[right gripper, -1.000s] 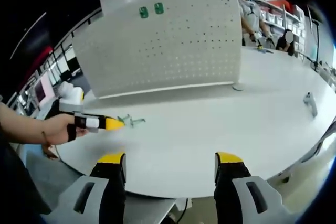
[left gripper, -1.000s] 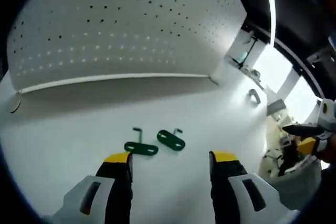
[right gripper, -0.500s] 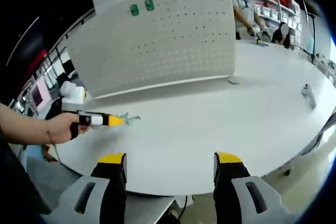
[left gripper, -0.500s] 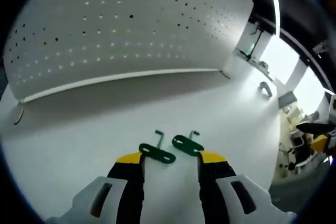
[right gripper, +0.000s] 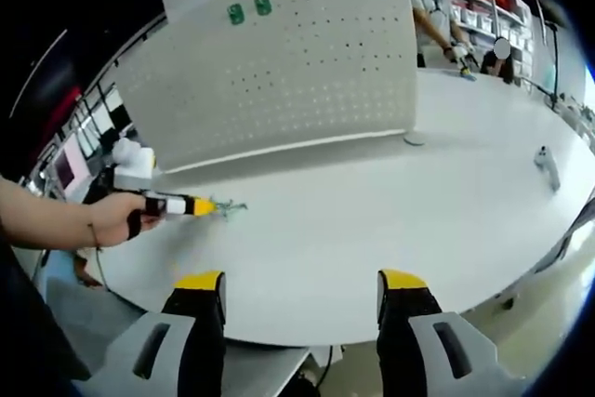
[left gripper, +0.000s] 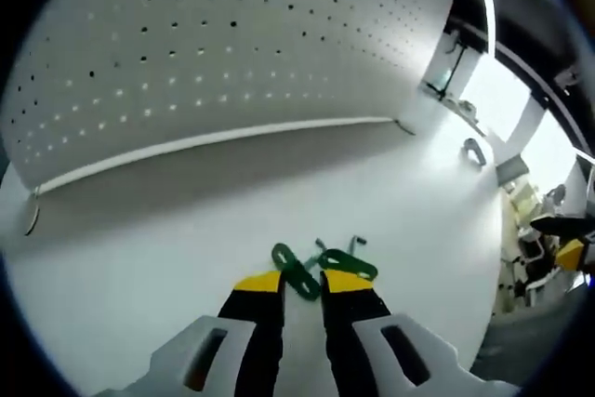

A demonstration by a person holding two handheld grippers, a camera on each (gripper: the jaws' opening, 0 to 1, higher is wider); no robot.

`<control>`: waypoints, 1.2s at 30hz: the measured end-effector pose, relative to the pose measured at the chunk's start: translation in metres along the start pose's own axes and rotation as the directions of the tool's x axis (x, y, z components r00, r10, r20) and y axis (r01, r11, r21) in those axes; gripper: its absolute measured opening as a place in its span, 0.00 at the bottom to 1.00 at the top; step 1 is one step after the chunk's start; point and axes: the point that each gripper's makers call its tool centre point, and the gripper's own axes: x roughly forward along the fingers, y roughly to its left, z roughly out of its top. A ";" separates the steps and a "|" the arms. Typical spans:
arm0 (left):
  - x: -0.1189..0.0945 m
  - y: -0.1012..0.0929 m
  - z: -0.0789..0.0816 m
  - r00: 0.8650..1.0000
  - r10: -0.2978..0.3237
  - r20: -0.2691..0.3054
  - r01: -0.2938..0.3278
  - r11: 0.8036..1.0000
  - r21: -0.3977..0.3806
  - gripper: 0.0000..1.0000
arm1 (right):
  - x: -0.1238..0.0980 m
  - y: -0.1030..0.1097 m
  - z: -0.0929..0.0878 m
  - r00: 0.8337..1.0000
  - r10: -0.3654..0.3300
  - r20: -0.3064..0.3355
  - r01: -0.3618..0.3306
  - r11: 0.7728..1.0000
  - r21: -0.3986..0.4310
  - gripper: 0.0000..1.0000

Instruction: Insert the hook assembly into the mounting plate slot until the hook locks in place.

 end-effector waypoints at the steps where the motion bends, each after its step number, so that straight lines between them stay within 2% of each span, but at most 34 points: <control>1: 0.000 0.001 -0.001 1.000 0.002 -0.006 -0.002 1.000 0.003 0.11 | 0.000 0.000 -0.001 1.000 0.000 -0.001 0.000 1.000 0.000 0.66; 12: 0.000 -0.001 -0.003 1.000 -0.008 -0.012 0.009 1.000 0.030 0.05 | -0.002 -0.002 -0.001 1.000 -0.004 0.001 0.004 1.000 0.000 0.66; 18: -0.004 0.006 0.000 1.000 0.022 -0.003 -0.022 0.999 0.049 0.04 | -0.002 0.000 -0.001 1.000 0.001 0.001 -0.001 1.000 -0.005 0.66; 26: -0.014 0.015 0.008 0.999 0.043 0.024 -0.044 0.998 0.034 0.03 | -0.001 0.001 0.000 1.000 0.001 0.006 -0.001 1.000 -0.006 0.66; 32: -0.024 0.009 0.016 0.998 0.024 0.053 -0.024 1.000 0.008 0.03 | -0.008 0.003 0.001 1.000 0.000 0.020 0.000 1.000 -0.006 0.66; 36: -0.030 0.002 0.014 0.999 -0.005 0.047 0.006 1.000 -0.002 0.03 | -0.012 0.003 0.000 1.000 0.000 0.029 0.001 1.000 -0.006 0.66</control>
